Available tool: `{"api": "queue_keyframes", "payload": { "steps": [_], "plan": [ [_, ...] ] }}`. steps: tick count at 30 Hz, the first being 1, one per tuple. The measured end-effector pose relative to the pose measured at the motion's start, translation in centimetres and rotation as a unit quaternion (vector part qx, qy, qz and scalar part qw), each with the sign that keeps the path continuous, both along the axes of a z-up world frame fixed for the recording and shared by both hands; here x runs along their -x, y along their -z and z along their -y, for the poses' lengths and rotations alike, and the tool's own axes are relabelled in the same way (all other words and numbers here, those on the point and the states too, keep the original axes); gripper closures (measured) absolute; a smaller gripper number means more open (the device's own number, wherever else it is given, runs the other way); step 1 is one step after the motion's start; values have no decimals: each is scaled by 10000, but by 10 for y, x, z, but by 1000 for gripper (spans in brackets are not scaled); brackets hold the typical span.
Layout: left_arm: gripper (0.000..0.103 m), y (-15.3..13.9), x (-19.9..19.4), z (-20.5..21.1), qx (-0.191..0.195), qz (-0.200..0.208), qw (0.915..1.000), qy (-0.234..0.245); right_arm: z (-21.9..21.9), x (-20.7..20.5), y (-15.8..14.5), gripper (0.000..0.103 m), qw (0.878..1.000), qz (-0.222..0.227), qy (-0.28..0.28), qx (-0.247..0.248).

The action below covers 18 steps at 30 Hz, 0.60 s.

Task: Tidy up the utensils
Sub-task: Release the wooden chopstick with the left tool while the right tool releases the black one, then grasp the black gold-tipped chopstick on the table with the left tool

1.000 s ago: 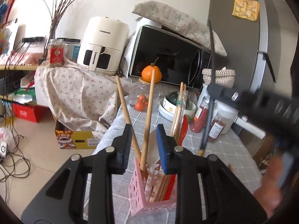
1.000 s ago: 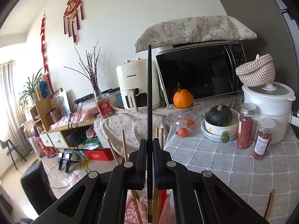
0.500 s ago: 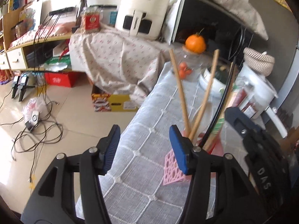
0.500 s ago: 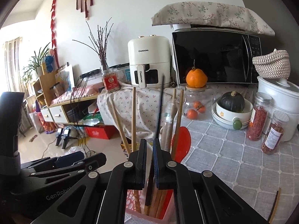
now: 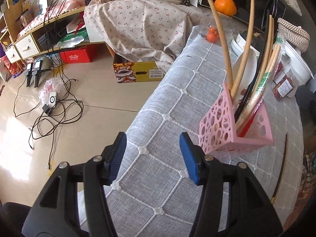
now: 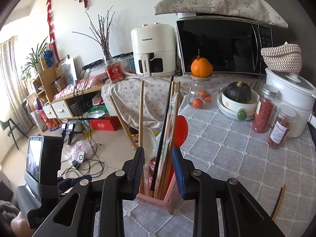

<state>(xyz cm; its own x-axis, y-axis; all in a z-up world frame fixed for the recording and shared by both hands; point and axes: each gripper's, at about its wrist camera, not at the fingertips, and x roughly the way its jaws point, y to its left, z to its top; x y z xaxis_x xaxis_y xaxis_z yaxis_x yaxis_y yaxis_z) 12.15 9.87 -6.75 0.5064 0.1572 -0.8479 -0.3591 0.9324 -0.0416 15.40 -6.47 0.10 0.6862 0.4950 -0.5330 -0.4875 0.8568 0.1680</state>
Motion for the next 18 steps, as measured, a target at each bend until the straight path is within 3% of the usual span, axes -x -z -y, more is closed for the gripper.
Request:
{"api": "queue_keyframes", "payload": {
  "steps": [4,9,18],
  "plan": [
    [45,-5,14,7,-47,-50,9999,111,10,16,-5,62,9994,-208,63,285],
    [44,-6,35,23,-39,-116,9992,388,31,38,-8,53,9979,-572,103,285],
    [44,1,56,49,-65,-318,9973,656,61,67,5,52,9944,-937,173,456]
  ]
}}
